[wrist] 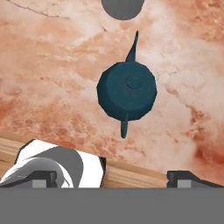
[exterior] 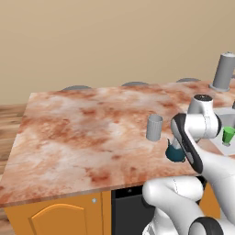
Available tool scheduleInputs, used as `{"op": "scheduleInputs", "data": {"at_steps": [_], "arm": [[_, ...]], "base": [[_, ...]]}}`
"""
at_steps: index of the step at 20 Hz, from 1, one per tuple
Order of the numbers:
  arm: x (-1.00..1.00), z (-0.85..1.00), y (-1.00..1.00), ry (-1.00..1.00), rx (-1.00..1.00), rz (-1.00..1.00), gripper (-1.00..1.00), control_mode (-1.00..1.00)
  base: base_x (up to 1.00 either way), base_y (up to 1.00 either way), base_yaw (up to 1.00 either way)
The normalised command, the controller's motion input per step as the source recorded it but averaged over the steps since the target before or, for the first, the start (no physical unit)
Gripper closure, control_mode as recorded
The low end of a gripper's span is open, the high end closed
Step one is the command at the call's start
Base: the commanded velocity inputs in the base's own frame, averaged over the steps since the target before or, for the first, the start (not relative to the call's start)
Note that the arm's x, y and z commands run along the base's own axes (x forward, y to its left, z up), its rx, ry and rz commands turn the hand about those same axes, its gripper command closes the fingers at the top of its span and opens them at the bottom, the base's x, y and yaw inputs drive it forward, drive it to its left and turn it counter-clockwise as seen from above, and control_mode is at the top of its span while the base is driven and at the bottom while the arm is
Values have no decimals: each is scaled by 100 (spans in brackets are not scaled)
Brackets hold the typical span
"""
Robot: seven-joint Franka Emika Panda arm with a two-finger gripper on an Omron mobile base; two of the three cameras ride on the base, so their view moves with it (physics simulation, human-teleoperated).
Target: Pick the glass cup and teapot and place them in the sink. Then turn on the water.
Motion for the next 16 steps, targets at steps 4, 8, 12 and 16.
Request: {"op": "scheduleInputs", "data": {"at_steps": [4, 8, 12, 16], "arm": [[1, -30, -12, 9, 0, 0, -100, -100], [2, -22, -11, 3, 0, 0, -100, -100], [5, -19, -11, 0, 5, 0, -100, -100], [9, -17, -4, 0, 9, 0, -100, -100]], "base": [[0, 0, 0], [0, 0, 0], [0, 0, 0], [0, 0, 0]]}}
